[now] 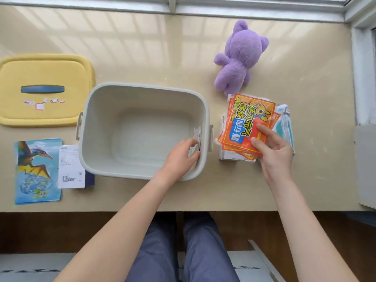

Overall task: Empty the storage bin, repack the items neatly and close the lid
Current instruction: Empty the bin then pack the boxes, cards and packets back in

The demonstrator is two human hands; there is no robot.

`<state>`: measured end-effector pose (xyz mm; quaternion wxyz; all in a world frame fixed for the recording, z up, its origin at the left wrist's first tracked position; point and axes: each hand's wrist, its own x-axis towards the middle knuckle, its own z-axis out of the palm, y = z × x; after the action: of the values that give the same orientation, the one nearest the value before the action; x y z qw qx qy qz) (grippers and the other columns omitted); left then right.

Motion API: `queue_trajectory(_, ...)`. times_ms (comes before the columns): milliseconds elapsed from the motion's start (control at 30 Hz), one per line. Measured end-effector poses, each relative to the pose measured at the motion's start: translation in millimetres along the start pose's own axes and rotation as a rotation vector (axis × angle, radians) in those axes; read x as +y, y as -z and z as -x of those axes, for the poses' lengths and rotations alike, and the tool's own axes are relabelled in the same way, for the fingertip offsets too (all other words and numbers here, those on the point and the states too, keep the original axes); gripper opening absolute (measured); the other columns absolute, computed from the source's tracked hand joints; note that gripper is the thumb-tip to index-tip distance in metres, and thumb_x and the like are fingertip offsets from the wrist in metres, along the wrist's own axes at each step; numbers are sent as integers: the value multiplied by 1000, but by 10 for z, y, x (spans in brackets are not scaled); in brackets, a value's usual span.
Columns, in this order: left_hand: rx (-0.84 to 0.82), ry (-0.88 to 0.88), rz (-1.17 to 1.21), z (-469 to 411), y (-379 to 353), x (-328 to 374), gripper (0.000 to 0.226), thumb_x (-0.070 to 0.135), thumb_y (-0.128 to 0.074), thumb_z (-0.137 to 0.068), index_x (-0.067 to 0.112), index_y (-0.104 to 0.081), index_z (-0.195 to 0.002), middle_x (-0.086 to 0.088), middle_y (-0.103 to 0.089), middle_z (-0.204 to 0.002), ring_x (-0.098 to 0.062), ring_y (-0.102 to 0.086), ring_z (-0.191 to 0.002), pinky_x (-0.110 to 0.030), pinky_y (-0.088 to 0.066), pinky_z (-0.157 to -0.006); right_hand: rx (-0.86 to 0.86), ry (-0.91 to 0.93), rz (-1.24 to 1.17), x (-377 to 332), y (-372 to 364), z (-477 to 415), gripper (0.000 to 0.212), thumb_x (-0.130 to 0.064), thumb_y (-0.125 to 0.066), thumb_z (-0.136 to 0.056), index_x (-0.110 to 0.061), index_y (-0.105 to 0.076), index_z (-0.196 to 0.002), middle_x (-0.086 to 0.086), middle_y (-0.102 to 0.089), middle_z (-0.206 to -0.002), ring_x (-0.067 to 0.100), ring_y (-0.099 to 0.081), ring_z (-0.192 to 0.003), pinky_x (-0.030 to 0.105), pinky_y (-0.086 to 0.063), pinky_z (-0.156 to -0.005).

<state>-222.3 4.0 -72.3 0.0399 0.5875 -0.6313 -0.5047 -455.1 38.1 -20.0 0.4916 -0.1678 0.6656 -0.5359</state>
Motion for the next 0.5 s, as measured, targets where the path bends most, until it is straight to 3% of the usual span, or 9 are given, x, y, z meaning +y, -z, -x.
queue_trajectory(100, 37, 47, 9, 6, 1, 10, 31, 16, -53, -93, 16, -53, -124, -1, -61, -118, -20, -59, -105, -33, -46, -91, -10, -17, -17, 16, 55, -39, 38, 11, -65, -84, -14, -70, -112, 2, -70, -120, 24, -65, -114, 43, -56, -88)
queue_trajectory(233, 100, 84, -6, 29, 39, 38, 19, 8, -49, -88, 18, -46, -104, 0, -65, -86, -26, -63, -77, -42, -52, -76, -18, -41, -17, 14, 92, -46, 38, 11, -65, -84, -11, -70, -114, -1, -72, -117, 22, -65, -114, 42, -57, -87)
queue_trajectory(333, 163, 69, -83, 42, 64, 63, 24, 1, -42, -87, 14, -50, -105, -9, -60, -91, -35, -56, -86, -42, -47, -74, -25, -46, -7, 10, 101, -46, 38, 10, -66, -84, -14, -71, -112, 1, -71, -118, 23, -66, -113, 39, -58, -83)
queue_trajectory(500, 183, 116, 4, 18, 100, -84, 36, 8, -51, -89, 25, -57, -120, -4, -54, -104, -22, -53, -84, -29, -38, -72, -20, -43, -20, 20, 93, -23, 37, 9, -68, -82, -16, -71, -110, 5, -70, -120, 23, -65, -114, 41, -58, -86)
